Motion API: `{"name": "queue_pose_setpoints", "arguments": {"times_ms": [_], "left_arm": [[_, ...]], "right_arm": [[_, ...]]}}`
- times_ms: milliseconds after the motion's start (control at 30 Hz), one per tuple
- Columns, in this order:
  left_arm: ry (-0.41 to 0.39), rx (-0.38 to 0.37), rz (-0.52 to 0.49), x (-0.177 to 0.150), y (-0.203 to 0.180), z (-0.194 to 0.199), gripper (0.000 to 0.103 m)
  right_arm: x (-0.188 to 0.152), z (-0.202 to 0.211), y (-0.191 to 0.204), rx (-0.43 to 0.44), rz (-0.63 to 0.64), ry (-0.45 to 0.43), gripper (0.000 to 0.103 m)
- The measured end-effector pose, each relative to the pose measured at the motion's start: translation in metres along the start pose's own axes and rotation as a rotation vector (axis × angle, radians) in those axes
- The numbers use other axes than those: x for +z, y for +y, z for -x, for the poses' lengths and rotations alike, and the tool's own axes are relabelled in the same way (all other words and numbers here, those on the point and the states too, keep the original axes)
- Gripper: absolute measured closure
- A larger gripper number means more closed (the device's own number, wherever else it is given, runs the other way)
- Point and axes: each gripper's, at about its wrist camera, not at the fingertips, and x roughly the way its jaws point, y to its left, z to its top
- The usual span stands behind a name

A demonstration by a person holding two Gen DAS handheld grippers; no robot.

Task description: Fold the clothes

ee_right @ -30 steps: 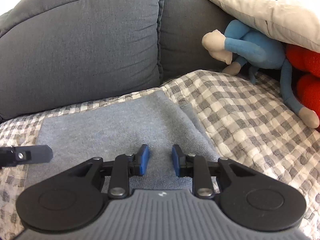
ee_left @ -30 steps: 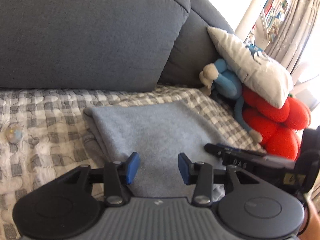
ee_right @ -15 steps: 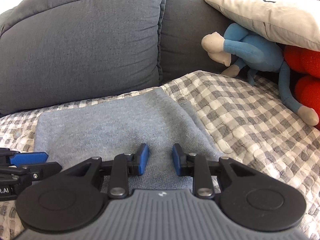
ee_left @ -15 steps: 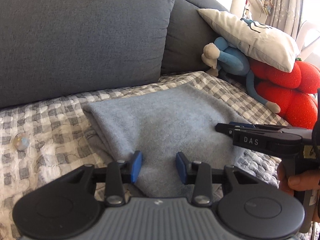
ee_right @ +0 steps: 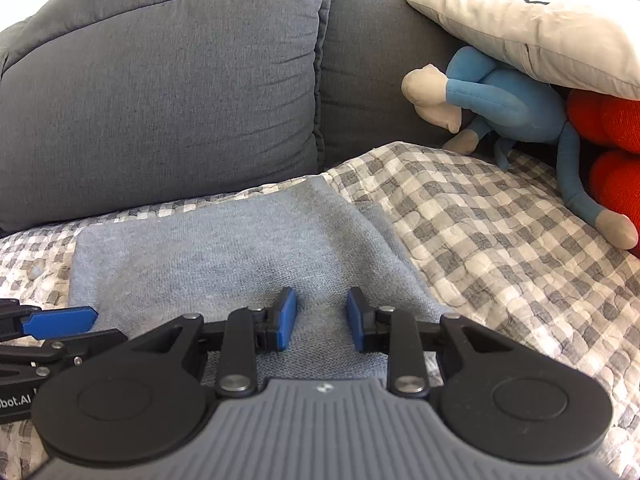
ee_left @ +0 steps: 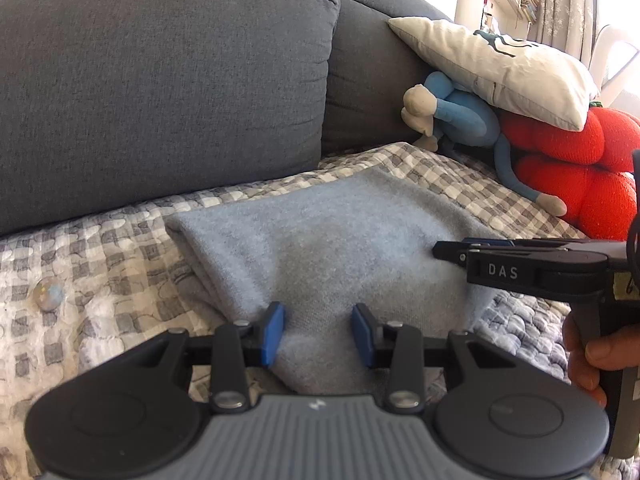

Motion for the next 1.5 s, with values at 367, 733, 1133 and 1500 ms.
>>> {"name": "queue_pose_setpoints", "arguments": {"times_ms": [367,733,1133,1500], "left_arm": [[-0.010,0.011,-0.020,-0.001,-0.004,-0.001,0.064],[-0.021,0.023,-0.041,-0.004,-0.007,-0.001,0.064],[-0.032,0.034,-0.047,-0.006,-0.008,0.006,0.064],[0.050,-0.024,0.006,-0.023,-0.012,0.074,0.054]], "right_arm": [[-0.001,0.000,0.000,0.001,-0.002,-0.001,0.073],[-0.001,0.000,-0.001,0.006,-0.008,-0.001,0.073],[-0.008,0.023,0.010,-0.040,-0.159,-0.002,0.040],[-0.035,0.122,0.047,-0.051,-0.226,0.031,0.038]]}}
